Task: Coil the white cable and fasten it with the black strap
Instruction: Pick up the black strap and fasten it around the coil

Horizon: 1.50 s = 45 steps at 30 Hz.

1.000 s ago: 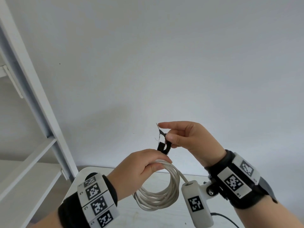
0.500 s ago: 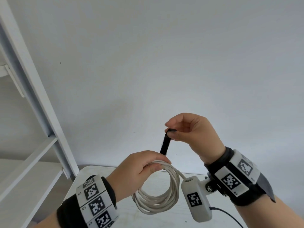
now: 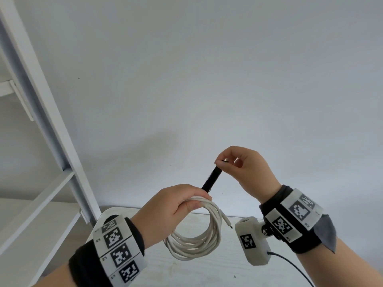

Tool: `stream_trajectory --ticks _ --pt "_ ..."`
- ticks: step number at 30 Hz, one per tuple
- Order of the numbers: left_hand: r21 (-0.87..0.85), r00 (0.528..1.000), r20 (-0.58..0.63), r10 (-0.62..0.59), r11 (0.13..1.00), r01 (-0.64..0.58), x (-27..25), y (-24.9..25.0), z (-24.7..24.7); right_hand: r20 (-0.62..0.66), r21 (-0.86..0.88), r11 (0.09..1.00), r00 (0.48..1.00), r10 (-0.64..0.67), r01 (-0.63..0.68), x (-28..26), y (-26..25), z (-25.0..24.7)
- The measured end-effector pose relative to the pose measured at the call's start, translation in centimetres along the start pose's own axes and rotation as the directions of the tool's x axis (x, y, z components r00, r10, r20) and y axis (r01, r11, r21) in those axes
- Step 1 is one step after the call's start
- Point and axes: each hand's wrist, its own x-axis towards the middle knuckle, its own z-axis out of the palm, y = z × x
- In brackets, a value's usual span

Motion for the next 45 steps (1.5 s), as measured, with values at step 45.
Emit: stream_trajectory --ticks 45 --pt "-0.013 0.985 0.114 -0.126 0.992 0.129 0.8 -0.4 0.3 0.416 -0.288 0.949 0.909 0.005 0.126 -0.6 -2.4 0.8"
